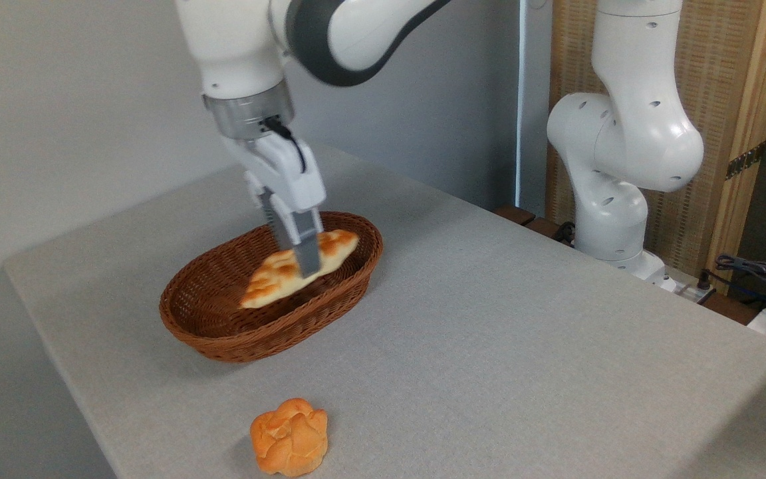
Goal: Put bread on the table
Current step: 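Close the gripper on the braided roll and lift it from the basket, then carry the braided roll beside the basket and lower it onto the table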
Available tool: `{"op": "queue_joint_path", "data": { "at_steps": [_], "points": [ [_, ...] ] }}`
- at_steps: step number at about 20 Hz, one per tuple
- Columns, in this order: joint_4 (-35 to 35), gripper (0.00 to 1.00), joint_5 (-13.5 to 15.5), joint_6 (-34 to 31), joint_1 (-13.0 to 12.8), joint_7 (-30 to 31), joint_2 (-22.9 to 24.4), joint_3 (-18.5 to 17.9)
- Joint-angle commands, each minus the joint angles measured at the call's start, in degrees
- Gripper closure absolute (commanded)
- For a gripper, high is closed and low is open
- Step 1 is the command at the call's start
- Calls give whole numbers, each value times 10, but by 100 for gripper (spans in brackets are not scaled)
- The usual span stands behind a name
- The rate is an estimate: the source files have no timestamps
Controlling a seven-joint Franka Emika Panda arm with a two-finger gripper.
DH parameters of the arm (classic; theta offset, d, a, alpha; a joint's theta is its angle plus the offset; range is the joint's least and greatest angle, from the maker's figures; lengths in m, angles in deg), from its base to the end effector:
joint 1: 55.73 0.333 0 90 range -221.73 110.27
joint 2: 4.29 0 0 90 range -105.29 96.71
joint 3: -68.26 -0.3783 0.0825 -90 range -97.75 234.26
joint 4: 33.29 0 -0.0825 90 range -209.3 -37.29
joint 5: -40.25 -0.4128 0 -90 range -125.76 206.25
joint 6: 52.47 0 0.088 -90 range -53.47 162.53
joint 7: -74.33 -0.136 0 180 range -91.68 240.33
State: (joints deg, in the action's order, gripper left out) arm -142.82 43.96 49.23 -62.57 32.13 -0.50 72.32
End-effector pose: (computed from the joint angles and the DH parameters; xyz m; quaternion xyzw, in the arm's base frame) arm 0.5437 -0.1132 0.5416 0.8971 -0.4395 -0.0261 0.0376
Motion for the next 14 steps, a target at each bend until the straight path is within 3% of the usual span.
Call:
{"op": "queue_joint_path", "data": {
  "at_steps": [1, 4, 6, 9, 10, 11, 14],
  "points": [
    [-55, 53, -2, -29, -4, -104, 67, -70],
    [-102, 52, -7, -12, -4, -176, 79, -113],
    [-139, 49, -32, 34, -4, -181, 82, -121],
    [-186, 41, -34, 126, -4, -177, 79, -121],
    [-189, 35, -34, 135, -4, -177, 77, -122],
    [-190, 19, -34, 135, -4, -178, 76, -124],
    [-190, 4, -35, 134, -4, -181, 77, -138]
  ]
}}
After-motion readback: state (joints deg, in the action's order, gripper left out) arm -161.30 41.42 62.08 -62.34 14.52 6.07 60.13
